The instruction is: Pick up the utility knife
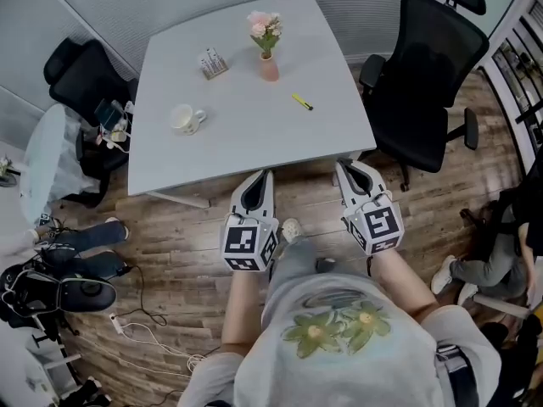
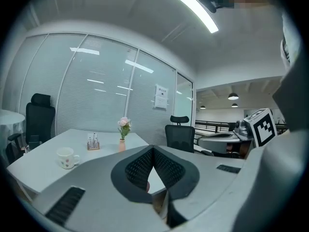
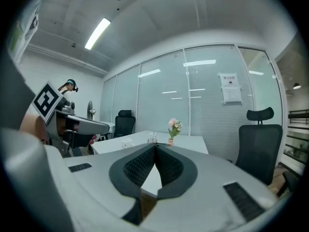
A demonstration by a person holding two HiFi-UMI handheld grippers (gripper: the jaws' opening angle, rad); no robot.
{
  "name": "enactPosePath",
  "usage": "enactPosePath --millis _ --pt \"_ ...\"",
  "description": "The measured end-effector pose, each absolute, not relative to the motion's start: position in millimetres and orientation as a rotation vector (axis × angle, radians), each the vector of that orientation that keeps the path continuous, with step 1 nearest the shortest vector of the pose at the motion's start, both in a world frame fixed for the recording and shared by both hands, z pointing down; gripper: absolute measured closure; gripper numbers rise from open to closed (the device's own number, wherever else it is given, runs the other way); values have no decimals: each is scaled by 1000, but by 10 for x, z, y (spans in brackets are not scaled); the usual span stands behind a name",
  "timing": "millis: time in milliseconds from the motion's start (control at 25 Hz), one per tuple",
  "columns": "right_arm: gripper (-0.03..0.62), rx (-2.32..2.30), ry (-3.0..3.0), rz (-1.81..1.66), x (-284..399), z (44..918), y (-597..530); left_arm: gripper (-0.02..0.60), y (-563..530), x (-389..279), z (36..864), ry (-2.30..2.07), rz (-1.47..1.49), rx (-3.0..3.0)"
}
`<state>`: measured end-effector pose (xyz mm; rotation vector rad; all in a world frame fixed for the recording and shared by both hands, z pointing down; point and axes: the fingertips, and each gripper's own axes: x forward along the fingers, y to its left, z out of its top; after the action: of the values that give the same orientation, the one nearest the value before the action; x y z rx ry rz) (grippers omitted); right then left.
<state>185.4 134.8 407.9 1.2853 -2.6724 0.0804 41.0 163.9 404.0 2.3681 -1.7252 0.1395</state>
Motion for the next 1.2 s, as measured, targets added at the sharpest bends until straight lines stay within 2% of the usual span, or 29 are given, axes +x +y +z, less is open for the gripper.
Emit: enactPosePath --millis 320,880,1200 --pt "588 1344 -2632 29 1442 3999 515 580 770 -111 4159 -1666 139 2391" --pt "586 1343 -2595 -32 1219 3918 -50 580 249 -260 4183 -1549 111 2452" --pt "491 1294 -2641 25 1139 3966 -333 580 158 -505 4278 -1605 123 2388"
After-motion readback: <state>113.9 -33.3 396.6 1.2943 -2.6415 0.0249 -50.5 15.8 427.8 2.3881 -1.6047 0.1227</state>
